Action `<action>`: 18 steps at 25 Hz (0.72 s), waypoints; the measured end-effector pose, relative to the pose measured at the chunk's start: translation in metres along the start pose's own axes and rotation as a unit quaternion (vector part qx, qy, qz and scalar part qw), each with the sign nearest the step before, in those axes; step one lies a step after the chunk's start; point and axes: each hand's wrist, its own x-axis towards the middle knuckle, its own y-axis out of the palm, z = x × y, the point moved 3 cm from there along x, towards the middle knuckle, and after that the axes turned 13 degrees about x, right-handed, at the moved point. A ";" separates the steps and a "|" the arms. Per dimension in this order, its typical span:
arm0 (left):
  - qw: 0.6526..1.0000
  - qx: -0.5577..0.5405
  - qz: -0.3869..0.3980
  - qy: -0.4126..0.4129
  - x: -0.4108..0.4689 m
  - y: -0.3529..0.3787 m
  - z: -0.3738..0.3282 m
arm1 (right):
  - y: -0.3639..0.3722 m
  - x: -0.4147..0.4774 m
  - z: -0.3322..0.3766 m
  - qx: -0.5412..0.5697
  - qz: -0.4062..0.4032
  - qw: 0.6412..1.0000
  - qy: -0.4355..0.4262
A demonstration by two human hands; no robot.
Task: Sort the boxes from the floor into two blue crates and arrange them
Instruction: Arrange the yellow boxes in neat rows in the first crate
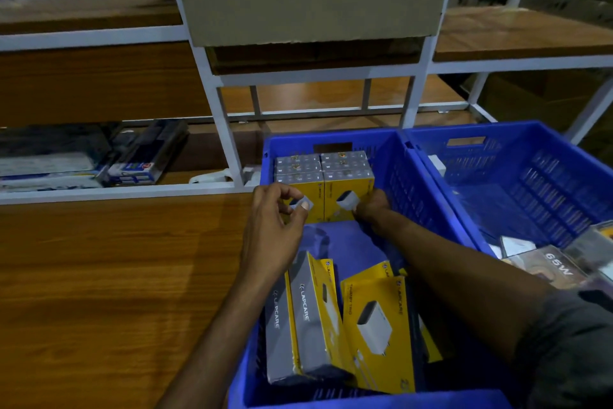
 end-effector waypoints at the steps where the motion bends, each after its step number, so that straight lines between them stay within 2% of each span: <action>1: 1.000 0.002 0.001 0.001 -0.001 0.000 0.000 | -0.001 -0.004 0.006 0.011 0.013 1.000 -0.006; 4: 1.000 0.009 -0.001 0.006 -0.003 0.000 -0.003 | -0.009 -0.015 0.034 0.092 0.063 0.993 -0.048; 9: 0.999 0.032 -0.001 0.017 -0.002 0.001 0.000 | -0.014 -0.015 0.047 0.048 0.104 0.992 -0.048; 12: 0.999 0.042 0.007 0.021 -0.001 0.002 0.002 | -0.023 -0.027 0.056 0.050 0.038 0.997 -0.052; 14: 0.999 0.039 0.012 0.020 0.000 0.003 0.005 | -0.037 -0.038 0.058 0.052 -0.003 0.999 -0.002; 15: 0.999 0.033 0.018 0.018 0.001 0.004 0.006 | -0.043 -0.049 0.061 0.052 0.004 0.998 0.022; 16: 0.999 0.026 0.027 0.016 0.000 0.005 0.007 | -0.048 -0.062 0.062 0.025 0.029 0.999 0.034; 18: 0.998 0.026 0.051 0.022 -0.001 0.007 0.006 | -0.053 -0.085 0.061 -0.127 0.103 0.986 0.019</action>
